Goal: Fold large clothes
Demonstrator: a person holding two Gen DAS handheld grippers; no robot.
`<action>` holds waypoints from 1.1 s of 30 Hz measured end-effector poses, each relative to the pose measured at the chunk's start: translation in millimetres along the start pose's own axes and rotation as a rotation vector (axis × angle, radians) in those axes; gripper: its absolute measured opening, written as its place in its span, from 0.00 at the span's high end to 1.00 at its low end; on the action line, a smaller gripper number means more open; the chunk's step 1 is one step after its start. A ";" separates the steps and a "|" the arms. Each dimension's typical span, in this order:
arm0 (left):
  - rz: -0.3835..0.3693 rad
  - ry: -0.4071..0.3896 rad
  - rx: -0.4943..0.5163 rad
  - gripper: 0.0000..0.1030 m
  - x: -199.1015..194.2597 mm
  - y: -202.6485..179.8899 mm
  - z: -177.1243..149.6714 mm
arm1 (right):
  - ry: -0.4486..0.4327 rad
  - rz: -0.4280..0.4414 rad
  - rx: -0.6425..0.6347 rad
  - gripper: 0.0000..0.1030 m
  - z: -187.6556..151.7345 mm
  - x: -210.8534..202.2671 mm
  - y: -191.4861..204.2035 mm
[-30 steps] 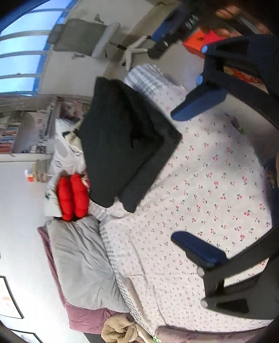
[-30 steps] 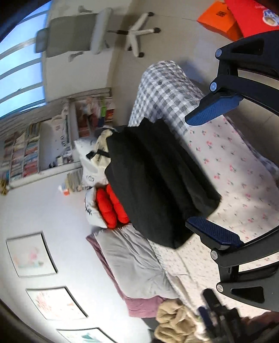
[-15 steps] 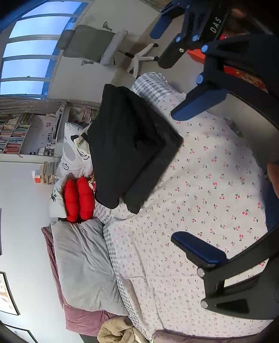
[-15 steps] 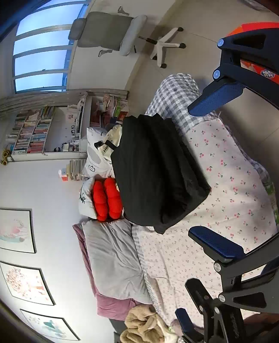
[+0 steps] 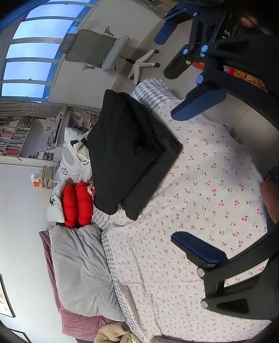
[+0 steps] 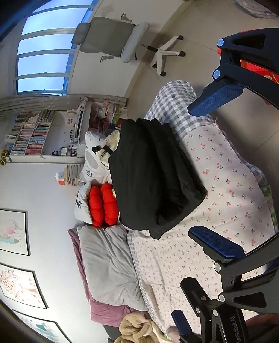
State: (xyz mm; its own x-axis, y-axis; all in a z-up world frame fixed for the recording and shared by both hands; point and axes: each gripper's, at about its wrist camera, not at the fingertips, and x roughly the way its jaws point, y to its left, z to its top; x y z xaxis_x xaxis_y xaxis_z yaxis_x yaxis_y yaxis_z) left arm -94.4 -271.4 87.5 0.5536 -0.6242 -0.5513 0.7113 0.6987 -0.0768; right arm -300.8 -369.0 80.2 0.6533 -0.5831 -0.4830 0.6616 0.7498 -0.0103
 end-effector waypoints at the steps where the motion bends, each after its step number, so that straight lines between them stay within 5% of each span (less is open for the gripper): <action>1: -0.001 0.002 0.001 0.00 0.9 -1.1 -0.1 | 0.001 -0.002 0.002 0.00 -0.2 -0.2 -0.5; 33: -0.030 0.005 0.000 0.00 1.7 -10.0 0.8 | 0.017 -0.027 0.036 0.00 -5.5 -4.8 -3.7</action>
State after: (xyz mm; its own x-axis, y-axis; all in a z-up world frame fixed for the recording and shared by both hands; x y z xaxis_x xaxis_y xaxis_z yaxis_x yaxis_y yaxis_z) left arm -100.2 -279.8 88.0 0.5298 -0.6430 -0.5531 0.7277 0.6796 -0.0930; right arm -308.4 -367.2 77.8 0.6287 -0.5973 -0.4980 0.6918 0.7220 0.0074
